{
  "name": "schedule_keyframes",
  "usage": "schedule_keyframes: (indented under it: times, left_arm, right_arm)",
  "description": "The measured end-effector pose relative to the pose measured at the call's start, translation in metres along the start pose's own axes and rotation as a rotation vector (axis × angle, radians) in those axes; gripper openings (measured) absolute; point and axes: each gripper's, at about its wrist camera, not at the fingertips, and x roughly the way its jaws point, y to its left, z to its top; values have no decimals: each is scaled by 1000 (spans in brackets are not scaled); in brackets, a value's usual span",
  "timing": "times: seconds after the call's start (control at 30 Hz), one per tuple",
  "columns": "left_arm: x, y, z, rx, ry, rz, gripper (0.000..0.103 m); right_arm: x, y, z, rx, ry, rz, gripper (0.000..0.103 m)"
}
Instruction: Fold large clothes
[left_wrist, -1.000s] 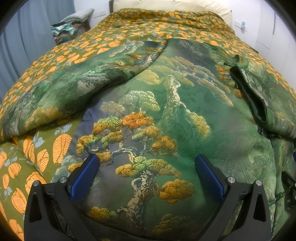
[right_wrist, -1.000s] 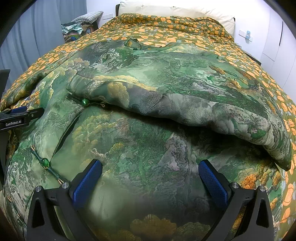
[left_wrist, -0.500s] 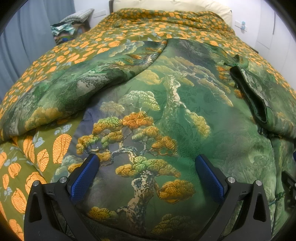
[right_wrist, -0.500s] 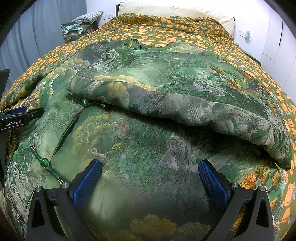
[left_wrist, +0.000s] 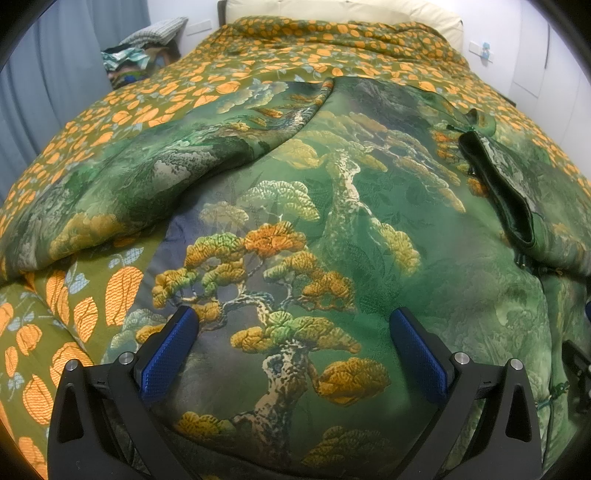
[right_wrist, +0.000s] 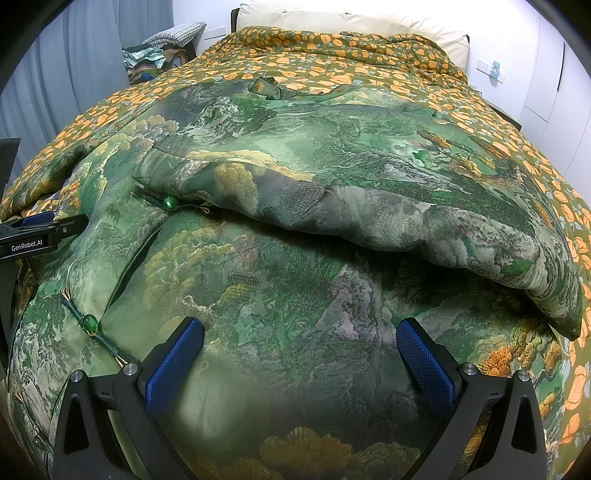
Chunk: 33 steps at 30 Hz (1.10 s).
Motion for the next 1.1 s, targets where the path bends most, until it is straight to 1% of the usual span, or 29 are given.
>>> schedule_keyframes:
  times: [0.27, 0.43, 0.47, 0.53, 0.57, 0.63, 0.73, 0.8, 0.87, 0.97, 1.07, 1.1]
  left_arm:
    - [1, 1, 1, 0, 7, -2, 103]
    - [3, -3, 4, 9, 26, 6, 103]
    - [4, -3, 6, 12, 41, -1, 103]
    - [3, -2, 9, 35, 81, -34, 103]
    - [2, -2, 10, 44, 92, -43, 103]
    - [-1, 0, 11, 50, 117, -67, 103]
    - [-10, 0, 11, 60, 140, -77, 103]
    - [-19, -3, 9, 78, 141, -78, 103]
    - [-31, -4, 8, 94, 133, -76, 103]
    - [-57, -4, 10, 125, 80, -65, 103]
    - [-96, 4, 18, 128, -14, -18, 103]
    - [-114, 8, 21, 125, -64, 12, 103]
  right_arm:
    - [1, 0, 1, -2, -2, -5, 103]
    - [3, 3, 8, -15, 28, -16, 103]
    - [-7, 4, 12, -21, 19, -30, 103]
    - [-32, 11, 17, -41, -35, -81, 103]
    - [-52, 16, 20, -57, -78, -119, 103]
    - [-88, 26, 25, -69, -142, -153, 103]
    - [-126, 37, 25, -69, -179, -197, 103]
    - [-138, 40, 26, -56, -171, -189, 103]
    - [-146, 43, 28, -47, -144, -186, 103]
    - [-154, 49, 29, -53, -126, -190, 103]
    - [-163, 56, 31, -74, -134, -213, 103]
    - [-165, 56, 34, -79, -138, -217, 103]
